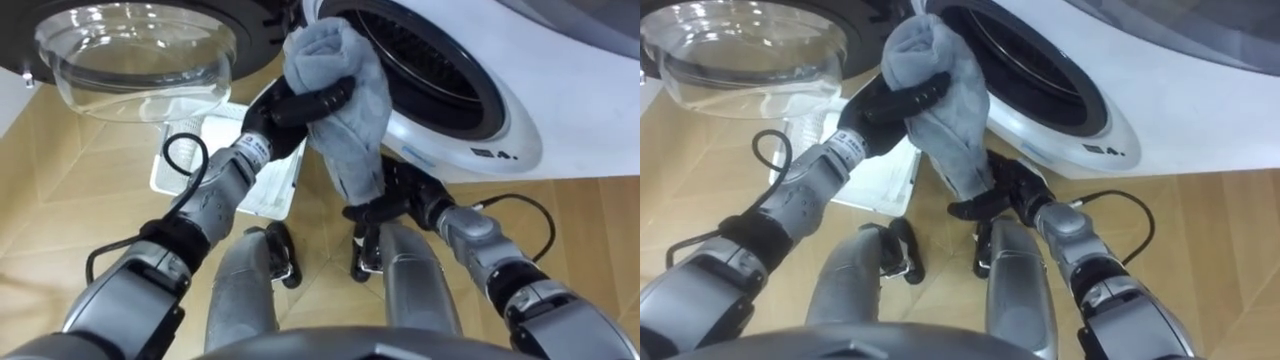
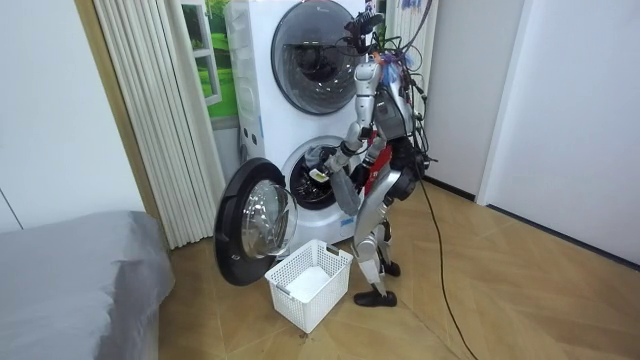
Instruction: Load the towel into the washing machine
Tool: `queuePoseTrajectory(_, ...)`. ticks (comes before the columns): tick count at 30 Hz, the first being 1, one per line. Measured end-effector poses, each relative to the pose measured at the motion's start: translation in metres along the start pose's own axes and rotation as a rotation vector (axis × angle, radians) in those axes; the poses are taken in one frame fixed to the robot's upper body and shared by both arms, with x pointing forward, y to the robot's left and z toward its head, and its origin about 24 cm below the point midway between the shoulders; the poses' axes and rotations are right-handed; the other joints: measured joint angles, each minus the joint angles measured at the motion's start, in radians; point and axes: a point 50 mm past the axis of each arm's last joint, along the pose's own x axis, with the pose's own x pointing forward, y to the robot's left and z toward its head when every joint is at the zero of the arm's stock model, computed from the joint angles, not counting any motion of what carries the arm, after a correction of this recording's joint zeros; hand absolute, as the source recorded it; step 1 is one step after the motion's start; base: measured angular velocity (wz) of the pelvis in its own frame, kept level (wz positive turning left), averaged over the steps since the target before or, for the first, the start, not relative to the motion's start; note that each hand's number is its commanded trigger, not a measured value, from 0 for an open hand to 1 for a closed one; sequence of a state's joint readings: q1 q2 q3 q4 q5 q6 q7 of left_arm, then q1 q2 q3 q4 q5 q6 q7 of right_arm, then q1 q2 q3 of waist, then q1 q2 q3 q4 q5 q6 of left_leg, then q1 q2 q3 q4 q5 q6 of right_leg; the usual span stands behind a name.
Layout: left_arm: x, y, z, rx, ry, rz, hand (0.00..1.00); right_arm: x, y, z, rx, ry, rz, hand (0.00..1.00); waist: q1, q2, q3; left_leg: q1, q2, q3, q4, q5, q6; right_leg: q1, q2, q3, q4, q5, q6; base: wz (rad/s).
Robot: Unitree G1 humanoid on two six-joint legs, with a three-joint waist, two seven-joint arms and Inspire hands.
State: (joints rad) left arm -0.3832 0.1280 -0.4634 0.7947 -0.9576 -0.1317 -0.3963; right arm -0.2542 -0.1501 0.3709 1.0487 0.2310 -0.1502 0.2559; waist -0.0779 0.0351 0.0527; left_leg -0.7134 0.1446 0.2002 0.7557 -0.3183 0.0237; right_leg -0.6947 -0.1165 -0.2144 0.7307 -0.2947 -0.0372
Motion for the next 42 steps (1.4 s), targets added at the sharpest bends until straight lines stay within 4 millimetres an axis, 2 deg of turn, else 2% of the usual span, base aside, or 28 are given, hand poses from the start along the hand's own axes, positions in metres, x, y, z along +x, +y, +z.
queuePoseTrajectory(9,-0.003,0.000,-0.012,-0.167,0.054,-0.036,1.00,0.002,0.002,-0.003,-0.010,0.076,0.028,0.00,0.001,-0.003,-0.0023,0.015,-0.004,-0.009,0.001,0.002,0.000,0.020,-0.004,-0.006,-0.001,0.000,0.000,0.02)
queuePoseTrajectory(10,-0.004,0.002,-0.014,-0.185,0.062,-0.031,1.00,0.002,0.002,-0.002,-0.021,0.082,0.029,0.18,0.001,-0.002,-0.0024,0.015,-0.005,-0.010,0.001,0.002,0.000,0.019,-0.005,-0.006,0.000,0.000,0.000,0.00)
queuePoseTrajectory(11,-0.006,0.004,-0.017,-0.200,0.071,-0.022,1.00,0.002,0.002,-0.003,-0.021,0.090,0.030,1.00,0.001,-0.002,-0.0029,0.015,-0.006,-0.011,0.000,0.002,0.000,0.019,-0.005,-0.005,0.000,0.000,0.000,0.00)
queuePoseTrajectory(17,-0.022,0.010,-0.040,-0.312,0.117,0.016,1.00,0.001,-0.001,-0.006,-0.014,0.128,-0.001,1.00,0.001,0.002,-0.0071,0.026,-0.017,-0.005,-0.013,0.002,-0.001,0.015,-0.005,0.009,0.002,0.000,0.000,-0.04)
queuePoseTrajectory(21,-0.023,0.010,-0.043,-0.339,0.130,0.020,1.00,0.001,-0.003,-0.008,-0.022,0.146,-0.032,1.00,0.001,0.002,-0.0105,0.026,-0.017,-0.005,-0.016,0.003,-0.003,0.014,-0.004,0.009,0.000,0.000,0.000,0.00)
queuePoseTrajectory(23,-0.024,0.008,-0.047,-0.361,0.129,0.019,1.00,0.001,-0.003,-0.008,-0.047,0.153,-0.041,1.00,0.001,0.005,-0.0174,0.027,-0.018,-0.005,-0.017,0.003,-0.003,0.014,-0.004,0.010,-0.001,0.000,0.000,0.00)
queuePoseTrajectory(36,-0.030,0.011,-0.053,-0.491,0.080,0.050,1.00,0.002,-0.004,-0.005,-0.055,0.148,-0.070,1.00,0.010,0.012,-0.0214,0.042,-0.020,0.005,-0.041,0.007,-0.008,0.012,-0.004,0.020,-0.005,-0.001,-0.002,-0.01)
queuePoseTrajectory(37,-0.030,0.011,-0.053,-0.492,0.078,0.052,0.02,0.002,-0.004,-0.005,-0.055,0.148,-0.070,1.00,0.011,0.012,-0.0215,0.042,-0.019,0.006,-0.043,0.008,-0.008,0.012,-0.004,0.020,-0.007,-0.001,-0.003,0.00)
queuePoseTrajectory(42,-0.033,0.016,-0.054,-0.506,0.071,0.078,0.00,0.001,-0.005,-0.008,-0.053,0.155,-0.075,1.00,0.025,0.018,-0.0246,0.045,-0.022,0.006,-0.057,0.014,-0.010,0.019,-0.004,0.012,-0.021,0.000,-0.005,0.03)
